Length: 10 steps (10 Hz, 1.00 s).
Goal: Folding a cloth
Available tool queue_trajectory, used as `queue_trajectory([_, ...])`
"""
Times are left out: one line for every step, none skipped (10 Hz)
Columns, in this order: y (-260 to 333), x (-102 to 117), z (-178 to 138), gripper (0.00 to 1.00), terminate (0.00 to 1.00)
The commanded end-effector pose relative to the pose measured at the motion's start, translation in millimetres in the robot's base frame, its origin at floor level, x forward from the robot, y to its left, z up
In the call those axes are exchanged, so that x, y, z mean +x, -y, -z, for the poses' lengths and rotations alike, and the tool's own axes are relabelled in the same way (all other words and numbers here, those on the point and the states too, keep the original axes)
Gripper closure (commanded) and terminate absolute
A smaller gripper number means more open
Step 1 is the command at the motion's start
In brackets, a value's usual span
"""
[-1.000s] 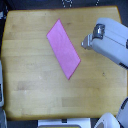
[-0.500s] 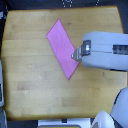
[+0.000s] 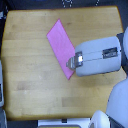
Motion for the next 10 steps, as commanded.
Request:
queue_trajectory([-31.4, 1.6, 52.4, 0.0, 0.0])
queue_trajectory([-33.1, 4.2, 58.1, 0.0, 0.0])
queue_trajectory([-33.1, 6.0, 63.6, 0.0, 0.0])
queue_trajectory([-31.7, 8.5, 67.9, 0.0, 0.0])
queue_trajectory([-26.4, 12.8, 72.5, 0.0, 0.0])
queue_trajectory([-20.6, 13.1, 75.1, 0.0, 0.0])
queue_trajectory([-14.6, 12.6, 78.1, 0.0, 0.0])
queue_trajectory([-11.0, 12.6, 83.4, 0.0, 0.0])
queue_trajectory([-7.4, 11.7, 88.1, 0.0, 0.0])
queue_trajectory([-4.5, 12.5, 92.8, 0.0, 0.0])
